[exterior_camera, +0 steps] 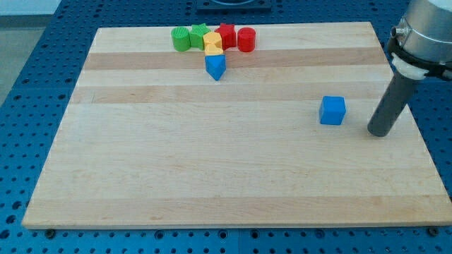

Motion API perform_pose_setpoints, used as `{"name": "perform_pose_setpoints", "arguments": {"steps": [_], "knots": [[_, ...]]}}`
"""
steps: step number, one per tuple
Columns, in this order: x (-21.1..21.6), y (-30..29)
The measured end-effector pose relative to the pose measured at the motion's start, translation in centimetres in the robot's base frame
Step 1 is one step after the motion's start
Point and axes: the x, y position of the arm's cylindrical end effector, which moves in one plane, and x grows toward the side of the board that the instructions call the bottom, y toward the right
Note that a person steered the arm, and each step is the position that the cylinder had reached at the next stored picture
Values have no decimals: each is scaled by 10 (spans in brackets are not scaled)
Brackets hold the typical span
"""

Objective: Move the blue cube at the bottom of blue triangle

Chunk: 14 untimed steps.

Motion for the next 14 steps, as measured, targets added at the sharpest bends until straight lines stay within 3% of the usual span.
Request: {"name": "perform_pose_setpoints", "arguments": {"steps": [6, 8, 10, 14], "knots": [[-27, -83], [-51, -87], [-52, -135], [-107, -135]]}}
